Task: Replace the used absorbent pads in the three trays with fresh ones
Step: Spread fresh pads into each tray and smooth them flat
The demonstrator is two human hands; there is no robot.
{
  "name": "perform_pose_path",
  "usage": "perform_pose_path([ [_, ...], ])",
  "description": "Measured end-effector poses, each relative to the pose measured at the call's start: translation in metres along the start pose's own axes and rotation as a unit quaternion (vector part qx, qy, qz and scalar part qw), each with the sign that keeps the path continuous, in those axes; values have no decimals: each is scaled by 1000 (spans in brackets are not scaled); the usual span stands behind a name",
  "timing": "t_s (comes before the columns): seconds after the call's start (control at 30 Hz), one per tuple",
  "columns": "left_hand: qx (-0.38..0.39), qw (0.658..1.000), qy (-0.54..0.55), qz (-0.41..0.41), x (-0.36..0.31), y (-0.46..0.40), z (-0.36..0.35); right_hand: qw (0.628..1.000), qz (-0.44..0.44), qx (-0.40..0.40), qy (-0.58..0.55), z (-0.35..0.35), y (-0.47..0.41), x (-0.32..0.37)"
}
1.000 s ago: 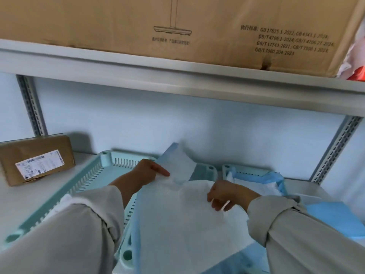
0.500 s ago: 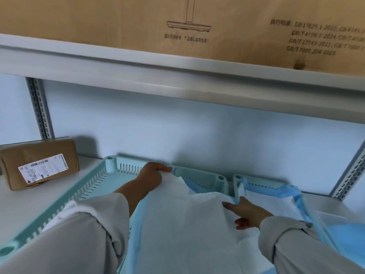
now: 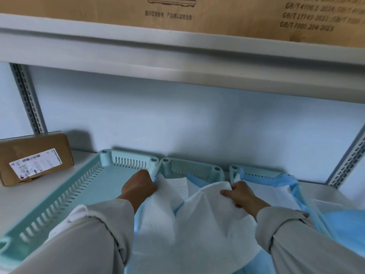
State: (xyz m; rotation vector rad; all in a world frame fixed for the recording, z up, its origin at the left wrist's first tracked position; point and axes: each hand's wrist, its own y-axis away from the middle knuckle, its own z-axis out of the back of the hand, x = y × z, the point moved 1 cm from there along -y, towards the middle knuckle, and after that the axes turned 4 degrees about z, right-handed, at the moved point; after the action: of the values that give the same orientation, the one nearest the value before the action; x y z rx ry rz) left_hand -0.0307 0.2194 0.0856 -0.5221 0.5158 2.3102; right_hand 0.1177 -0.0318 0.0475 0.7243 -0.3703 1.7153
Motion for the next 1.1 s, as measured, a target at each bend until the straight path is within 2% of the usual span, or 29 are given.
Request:
perform_pose_path([
  [0.07, 2, 998, -55, 15, 4, 3, -2, 997, -1, 24, -74, 4, 2, 8],
  [0.1, 11, 998, -53, 23, 6, 5, -4, 987, -28, 49, -148, 7, 4, 11],
  [0.2, 63, 991, 105, 51, 8, 11, -11, 918, -139, 120, -351, 16, 18, 17],
  [0.27, 87, 968, 221, 82, 5, 21, -9, 910, -163, 130, -357, 20, 24, 16],
  [0.37, 87, 946, 297, 100, 5, 26, -2, 937, -139, 105, -302, 25, 32, 15],
  [0.47, 61, 942, 323, 73, 4, 26, 9, 960, -103, 18, -261, 37, 38, 20],
  [0.53, 43, 924, 375, 64, 1, 27, 15, 953, -76, -51, -290, 46, 41, 25],
  [0.6, 19, 893, 447, 44, -8, 27, 23, 913, -22, -78, -399, 52, 45, 35],
  [0.7, -56, 862, 503, -10, -24, 23, 38, 828, 55, -121, -544, 66, 47, 53],
  [0.8, -138, 825, 543, -81, -38, 24, 55, 748, 64, -156, -642, 80, 51, 60],
  [0.87, -184, 809, 545, -121, -40, 28, 60, 728, 48, -169, -663, 86, 51, 53],
  [0.9, -190, 809, 541, -126, -40, 29, 59, 737, 35, -172, -653, 87, 52, 48],
  [0.93, -185, 816, 534, -120, -37, 29, 54, 766, 18, -171, -619, 85, 52, 42],
  [1.0, -167, 860, 475, -83, -25, 26, 40, 865, -31, -139, -482, 76, 58, 25],
  [1.03, -157, 890, 425, -54, -18, 23, 30, 909, -60, -99, -400, 72, 65, 14],
  [1.1, -126, 933, 336, 4, 0, 22, 9, 955, -109, 10, -276, 65, 85, -7],
])
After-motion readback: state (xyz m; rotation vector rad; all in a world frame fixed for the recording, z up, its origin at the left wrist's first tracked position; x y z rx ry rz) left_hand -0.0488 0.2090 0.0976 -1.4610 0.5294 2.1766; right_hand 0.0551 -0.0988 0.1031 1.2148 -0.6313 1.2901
